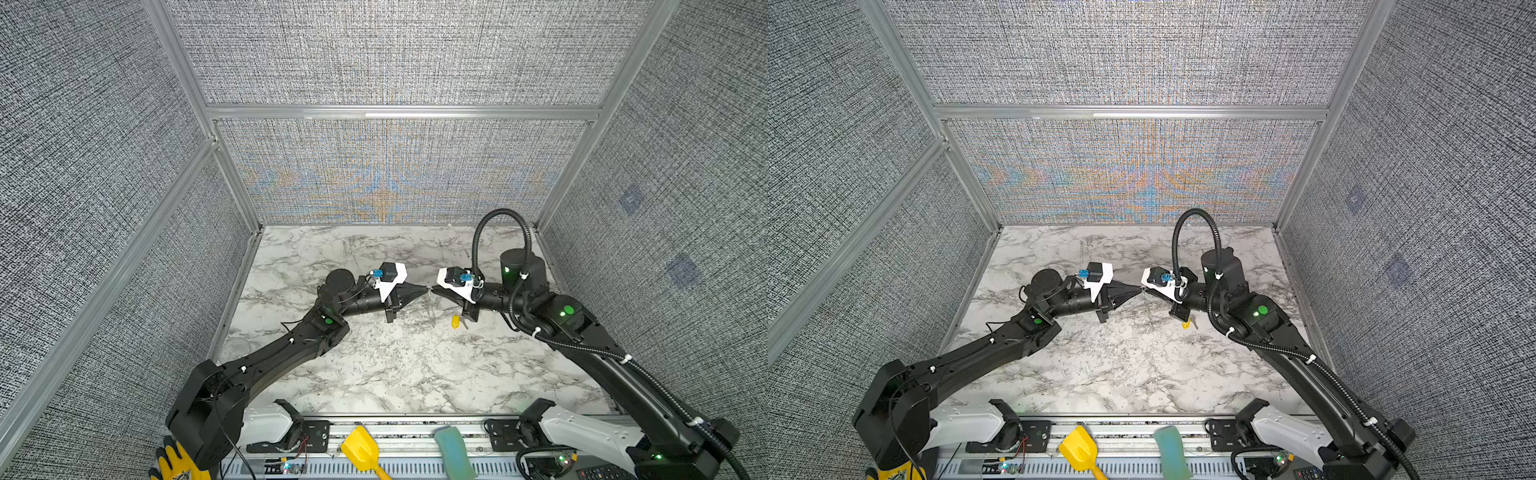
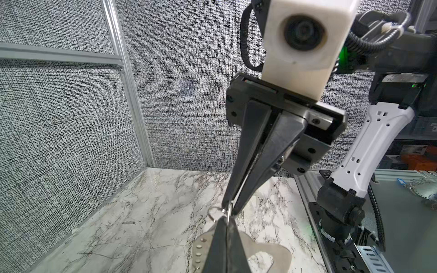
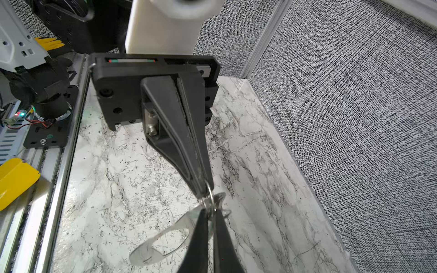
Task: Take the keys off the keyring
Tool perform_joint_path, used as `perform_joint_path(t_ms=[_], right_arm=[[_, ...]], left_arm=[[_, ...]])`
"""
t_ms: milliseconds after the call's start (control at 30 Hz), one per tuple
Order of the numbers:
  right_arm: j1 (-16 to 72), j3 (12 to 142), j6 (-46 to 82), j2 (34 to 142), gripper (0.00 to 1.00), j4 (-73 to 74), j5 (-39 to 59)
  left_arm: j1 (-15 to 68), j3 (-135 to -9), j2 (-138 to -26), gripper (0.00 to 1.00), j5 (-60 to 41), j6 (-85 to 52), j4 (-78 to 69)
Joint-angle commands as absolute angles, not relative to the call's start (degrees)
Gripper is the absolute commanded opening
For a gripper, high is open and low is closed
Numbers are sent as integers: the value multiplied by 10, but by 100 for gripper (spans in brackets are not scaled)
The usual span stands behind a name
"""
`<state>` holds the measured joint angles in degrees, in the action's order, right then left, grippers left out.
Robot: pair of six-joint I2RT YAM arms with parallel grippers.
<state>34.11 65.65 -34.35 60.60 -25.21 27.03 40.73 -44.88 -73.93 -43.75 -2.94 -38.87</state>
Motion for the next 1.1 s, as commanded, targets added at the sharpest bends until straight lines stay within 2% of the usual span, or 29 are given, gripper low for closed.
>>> perform_joint_path(t_ms=[0,167,267,367,633,1067], right_arm=[[339,654,-344,605,3,-254,285],[337,652,-341,603,0,-257,286],[336,655,-338,604,0,-269,282],[335,665,-336,611,0,-295,274],[335,693,-327,642,0,-346,265],[336,723,-320,673,0,-383,273]], left_arm=[[408,-458,-742,0,-454,-22,-393],[408,-474,-740,1,-448,10,-335],[408,-502,-720,27,-406,95,-236],[409,-543,-703,34,-363,200,-117],[447,-645,-714,34,-257,419,111],[498,-668,-721,33,-139,520,155]])
